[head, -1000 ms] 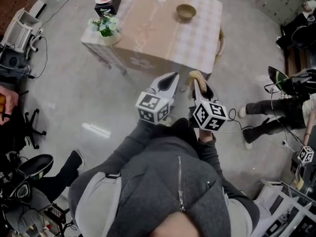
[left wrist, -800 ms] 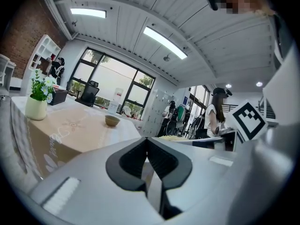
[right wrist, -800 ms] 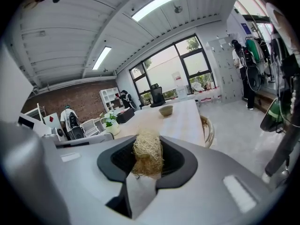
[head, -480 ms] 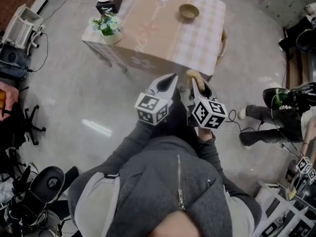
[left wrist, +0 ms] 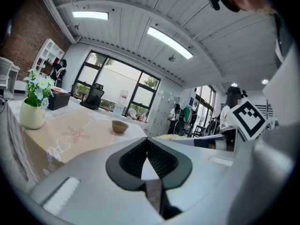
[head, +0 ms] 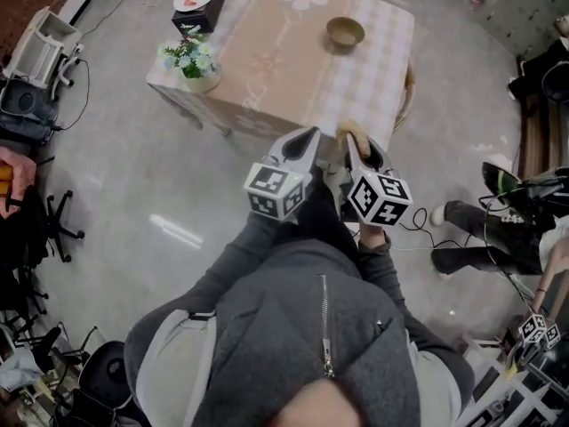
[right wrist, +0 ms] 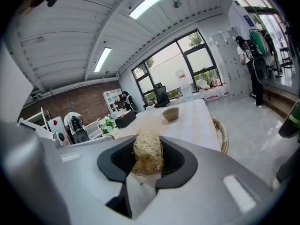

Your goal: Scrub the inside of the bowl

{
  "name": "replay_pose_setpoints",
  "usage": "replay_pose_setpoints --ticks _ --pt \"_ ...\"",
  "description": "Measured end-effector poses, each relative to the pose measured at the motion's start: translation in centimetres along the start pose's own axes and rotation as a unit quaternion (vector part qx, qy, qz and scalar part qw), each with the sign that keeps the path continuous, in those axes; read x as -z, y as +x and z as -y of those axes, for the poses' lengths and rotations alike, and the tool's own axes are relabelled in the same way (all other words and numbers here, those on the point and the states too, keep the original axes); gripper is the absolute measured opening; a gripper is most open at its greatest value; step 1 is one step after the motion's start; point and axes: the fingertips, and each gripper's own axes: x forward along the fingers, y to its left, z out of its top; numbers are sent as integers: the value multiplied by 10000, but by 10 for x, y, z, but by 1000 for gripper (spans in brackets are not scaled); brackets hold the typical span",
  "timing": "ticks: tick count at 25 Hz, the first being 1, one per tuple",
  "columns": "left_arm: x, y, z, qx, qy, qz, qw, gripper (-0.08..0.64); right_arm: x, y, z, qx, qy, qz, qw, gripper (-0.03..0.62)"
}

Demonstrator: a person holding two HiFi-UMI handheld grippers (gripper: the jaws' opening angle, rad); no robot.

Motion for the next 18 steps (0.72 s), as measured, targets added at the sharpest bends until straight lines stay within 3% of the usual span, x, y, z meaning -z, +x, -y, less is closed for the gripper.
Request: replay_pose_setpoints --ticks 18 --pt "-48 120 -50 55 203 -120 9997 1 -81 95 68 148 136 149 9997 110"
